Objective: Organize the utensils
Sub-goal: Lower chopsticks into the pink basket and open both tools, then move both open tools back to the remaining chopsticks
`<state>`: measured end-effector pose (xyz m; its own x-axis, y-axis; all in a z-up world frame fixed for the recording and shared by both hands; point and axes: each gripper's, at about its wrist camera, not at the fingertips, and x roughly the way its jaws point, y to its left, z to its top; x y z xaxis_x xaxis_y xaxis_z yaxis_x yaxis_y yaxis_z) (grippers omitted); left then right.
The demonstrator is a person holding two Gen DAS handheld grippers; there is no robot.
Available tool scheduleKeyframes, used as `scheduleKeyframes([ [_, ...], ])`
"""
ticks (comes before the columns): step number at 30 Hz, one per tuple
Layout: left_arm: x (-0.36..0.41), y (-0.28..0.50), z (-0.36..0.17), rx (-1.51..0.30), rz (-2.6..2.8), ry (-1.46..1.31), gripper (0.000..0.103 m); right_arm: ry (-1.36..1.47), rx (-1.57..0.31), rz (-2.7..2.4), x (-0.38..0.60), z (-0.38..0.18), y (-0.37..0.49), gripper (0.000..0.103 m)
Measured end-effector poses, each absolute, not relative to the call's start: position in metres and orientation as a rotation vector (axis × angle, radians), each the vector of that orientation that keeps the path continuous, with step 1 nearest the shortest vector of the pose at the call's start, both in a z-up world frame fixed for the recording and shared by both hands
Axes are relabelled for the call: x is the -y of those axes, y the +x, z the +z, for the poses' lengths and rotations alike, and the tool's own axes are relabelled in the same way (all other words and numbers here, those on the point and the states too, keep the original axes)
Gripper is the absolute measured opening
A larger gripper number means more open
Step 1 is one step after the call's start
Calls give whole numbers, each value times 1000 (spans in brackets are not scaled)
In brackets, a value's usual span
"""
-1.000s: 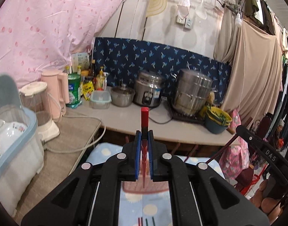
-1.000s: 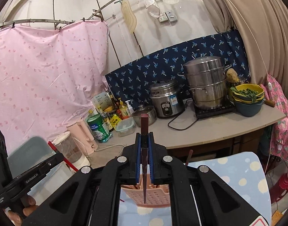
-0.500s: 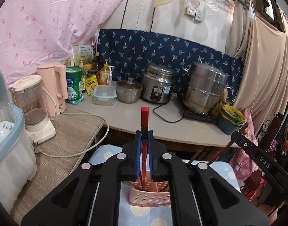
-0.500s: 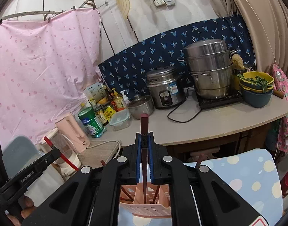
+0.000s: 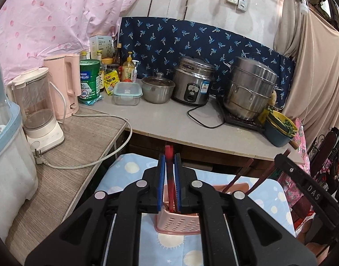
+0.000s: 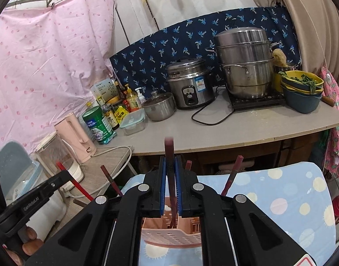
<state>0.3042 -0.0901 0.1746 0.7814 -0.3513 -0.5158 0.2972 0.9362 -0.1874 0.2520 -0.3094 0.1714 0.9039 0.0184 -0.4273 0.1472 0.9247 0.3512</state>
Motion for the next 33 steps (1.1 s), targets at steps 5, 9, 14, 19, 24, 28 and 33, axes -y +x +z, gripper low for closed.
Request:
scheduleKeyframes([
  [5, 92, 294, 174, -566, -335, -69, 23, 402, -425, -63, 310, 176, 241, 14],
  [9, 89, 285, 174, -561, -338, -71, 33, 395, -424, -58, 307, 178, 230, 14],
  [14, 88, 268, 178, -552, -340, -55, 33, 398, -422, -49, 303, 180, 213, 15],
  [19, 84, 249, 181, -541, -342, -44, 33, 385, -427, -33, 293, 179, 192, 15],
  [24, 79, 228, 178, -547, -339, -35, 33, 379, -440, -10, 283, 173, 169, 16],
  [28, 75, 211, 173, -560, -335, -26, 33, 373, -456, 3, 272, 163, 147, 16],
  [33, 71, 189, 163, -572, -324, -9, 33, 362, -476, 7, 261, 150, 122, 16],
])
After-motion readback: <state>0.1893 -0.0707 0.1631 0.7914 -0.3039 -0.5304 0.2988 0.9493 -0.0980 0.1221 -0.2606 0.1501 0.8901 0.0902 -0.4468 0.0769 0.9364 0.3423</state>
